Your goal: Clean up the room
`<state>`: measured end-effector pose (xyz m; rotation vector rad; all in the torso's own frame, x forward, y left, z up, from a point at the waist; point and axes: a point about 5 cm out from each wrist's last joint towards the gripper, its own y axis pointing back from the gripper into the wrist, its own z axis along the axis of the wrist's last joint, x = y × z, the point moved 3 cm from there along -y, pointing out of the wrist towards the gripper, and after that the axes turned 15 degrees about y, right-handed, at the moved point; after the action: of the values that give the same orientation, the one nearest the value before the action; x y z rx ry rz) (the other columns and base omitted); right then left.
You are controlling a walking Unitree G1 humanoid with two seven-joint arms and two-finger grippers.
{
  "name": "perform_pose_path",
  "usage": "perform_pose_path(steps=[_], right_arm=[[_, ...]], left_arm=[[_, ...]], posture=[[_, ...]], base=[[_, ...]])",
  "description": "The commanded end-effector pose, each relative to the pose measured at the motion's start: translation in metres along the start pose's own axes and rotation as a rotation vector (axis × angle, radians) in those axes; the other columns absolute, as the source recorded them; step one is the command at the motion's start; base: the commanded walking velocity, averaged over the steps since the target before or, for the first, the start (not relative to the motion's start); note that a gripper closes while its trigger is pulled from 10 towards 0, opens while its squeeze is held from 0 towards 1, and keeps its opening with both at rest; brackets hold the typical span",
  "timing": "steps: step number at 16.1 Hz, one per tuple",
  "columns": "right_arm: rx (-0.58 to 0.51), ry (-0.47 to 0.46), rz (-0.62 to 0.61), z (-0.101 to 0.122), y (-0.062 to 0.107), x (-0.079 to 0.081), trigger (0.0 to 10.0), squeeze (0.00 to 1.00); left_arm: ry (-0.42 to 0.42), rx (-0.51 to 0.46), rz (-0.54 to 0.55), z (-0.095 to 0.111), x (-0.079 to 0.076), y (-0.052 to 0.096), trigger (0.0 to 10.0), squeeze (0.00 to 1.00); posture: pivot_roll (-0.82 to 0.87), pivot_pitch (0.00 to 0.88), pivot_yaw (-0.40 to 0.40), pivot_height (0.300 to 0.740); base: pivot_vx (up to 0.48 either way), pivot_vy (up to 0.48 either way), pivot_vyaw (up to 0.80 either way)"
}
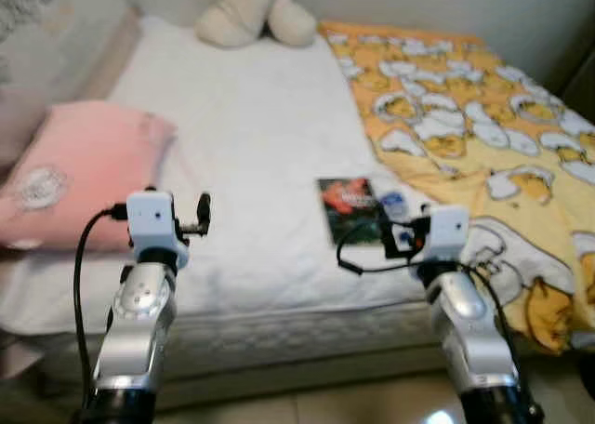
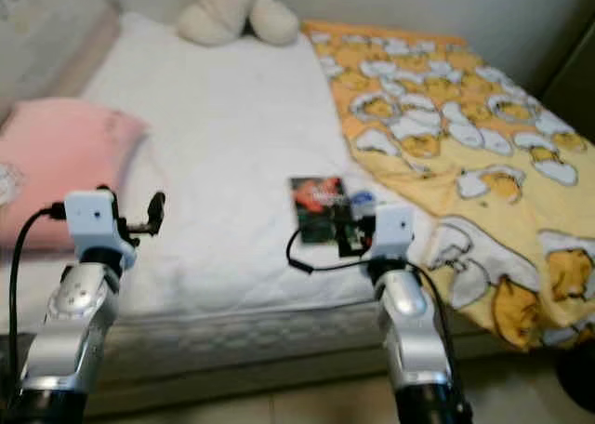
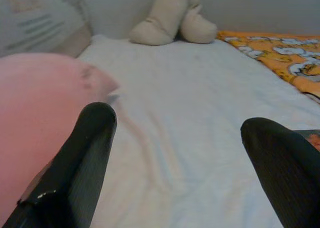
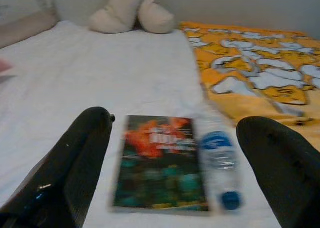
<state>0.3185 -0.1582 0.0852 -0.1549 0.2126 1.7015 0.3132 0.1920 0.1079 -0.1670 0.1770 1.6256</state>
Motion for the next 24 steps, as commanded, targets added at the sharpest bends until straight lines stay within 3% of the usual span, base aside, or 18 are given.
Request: perform_pose_path(steps=[1, 4, 9, 13, 16, 24], right_arm=[[0.018, 0.013, -0.030, -0.005, 0.000, -0.013, 10.0, 0.00], [0.024, -0.008, -0.082, -0.006, -0.004, -0.021, 10.0, 0.00], [0.002, 0.008, -0.083, -0.001, -0.005, -0.021, 10.0, 0.00], [-0.011, 0.015, -0.088, 0.003, -0.011, -0.021, 10.0, 0.00], [-0.013, 0.021, -0.085, 0.003, -0.012, -0.023, 10.0, 0.00], [-0.001, 0.010, -0.077, 0.002, -0.017, -0.022, 10.0, 0.00]], left_arm=[[0.003, -0.019, -0.041, 0.003, -0.014, -0.002, 10.0, 0.00], [0.013, 0.004, -0.071, -0.002, -0.021, -0.005, 10.0, 0.00], [-0.096, -0.033, -0.092, 0.008, -0.026, -0.018, 10.0, 0.00], [-0.020, -0.023, -0.128, 0.006, -0.038, -0.021, 10.0, 0.00], [-0.017, -0.032, -0.139, 0.009, -0.047, -0.024, 10.0, 0.00], [0.009, -0.031, -0.105, 0.008, -0.045, -0.024, 10.0, 0.00]], posture=[[0.02, 0.000, -0.063, 0.740], [-0.01, 0.000, -0.036, 0.740], [-0.03, 0.000, -0.012, 0.740], [-0.05, 0.000, -0.003, 0.740], [-0.05, 0.000, 0.005, 0.740], [-0.03, 0.000, -0.019, 0.740]], base=[[0.345, -0.330, 0.00], [0.344, -0.331, 0.00], [0.220, -0.182, 0.00], [0.120, 0.000, 0.00], [0.480, 0.000, 0.00], [0.480, 0.000, 0.00]])
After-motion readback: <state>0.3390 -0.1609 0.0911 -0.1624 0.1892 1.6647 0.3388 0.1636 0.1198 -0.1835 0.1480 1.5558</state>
